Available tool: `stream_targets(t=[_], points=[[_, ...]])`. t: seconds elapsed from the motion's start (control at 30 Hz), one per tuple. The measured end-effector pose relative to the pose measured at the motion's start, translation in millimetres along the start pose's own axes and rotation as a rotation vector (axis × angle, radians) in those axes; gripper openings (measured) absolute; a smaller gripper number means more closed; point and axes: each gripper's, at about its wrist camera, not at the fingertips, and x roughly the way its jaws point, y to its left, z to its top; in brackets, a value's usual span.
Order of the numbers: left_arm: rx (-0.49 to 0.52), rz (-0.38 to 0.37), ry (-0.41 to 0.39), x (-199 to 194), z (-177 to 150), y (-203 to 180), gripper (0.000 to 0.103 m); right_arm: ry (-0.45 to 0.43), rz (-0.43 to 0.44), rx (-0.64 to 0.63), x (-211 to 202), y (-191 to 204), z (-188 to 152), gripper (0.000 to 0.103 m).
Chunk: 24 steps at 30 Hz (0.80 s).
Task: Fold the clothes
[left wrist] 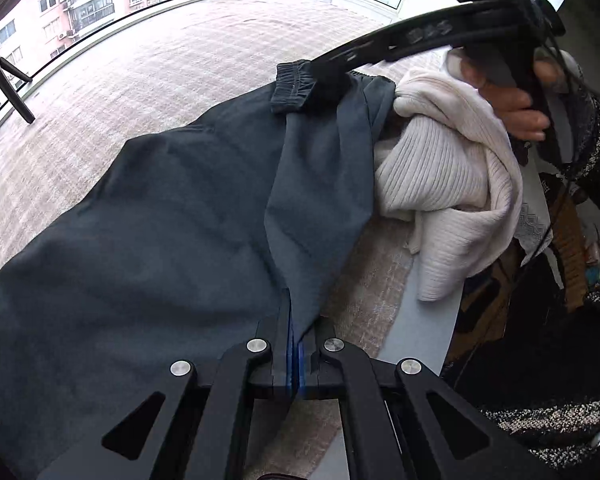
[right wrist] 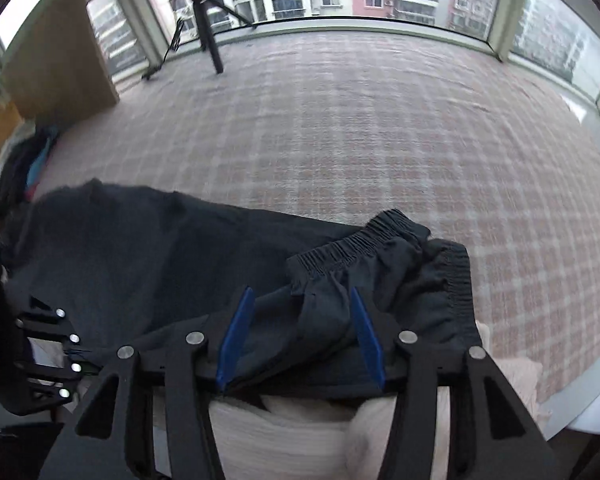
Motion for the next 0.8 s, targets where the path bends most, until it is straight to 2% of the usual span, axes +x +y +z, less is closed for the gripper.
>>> stream_targets(t=[0.1,0.13,0.17,0.2,0.23,0.27,0.33,0.4,0.47,0.53,0.6,0.7,0.8], points=[[0.007,0.004,0.006,3,-3,-4,0.0,0.084,-0.142,-0.109,32,15,4,0.05],[0.008,0.003,0.005,2,-6,-4,0.0,0.11,-0.188,-0.113,38,12,0,0.047],[0.007,0.002,0.003,1,-7,-4,0.0,0.112,-0.205,-0.083,37,1,-5,0.027],[0.002,-0.001,0.001,1,-8,-3,0.0,0.109,-0.209,-0.031,33,-13,-13,0.012],[-0.002,-0.003,-0.002,1,-8,-2,0.0,0.084,-0.173,0.09,18,-39,-24,0.011],[-0.005,-0.004,-0.005,0,-9,-1,0.0,0.046,-0.122,0.244,4,-68,-38,0.011],[-0.009,-0.006,-0.009,0,-9,0,0.0,0.009,-0.111,0.507,-19,-120,-70,0.013],[-0.008,-0.005,-0.009,1,-9,0,0.0,0.01,-0.079,0.618,-30,-150,-90,0.014],[-0.001,-0.005,-0.003,1,-8,-2,0.0,0.017,-0.052,0.641,-36,-165,-95,0.014],[0.005,-0.002,0.002,2,-6,-3,0.0,0.019,-0.03,0.596,-36,-164,-86,0.019],[0.009,0.003,0.006,3,-6,-4,0.0,0.009,0.0,0.543,-33,-163,-74,0.04],[0.008,0.012,0.018,8,-4,-5,0.0,0.046,0.026,0.525,-15,-169,-57,0.042],[0.007,0.022,0.029,12,-3,-6,0.001,0.136,0.116,0.562,17,-188,-51,0.044]])
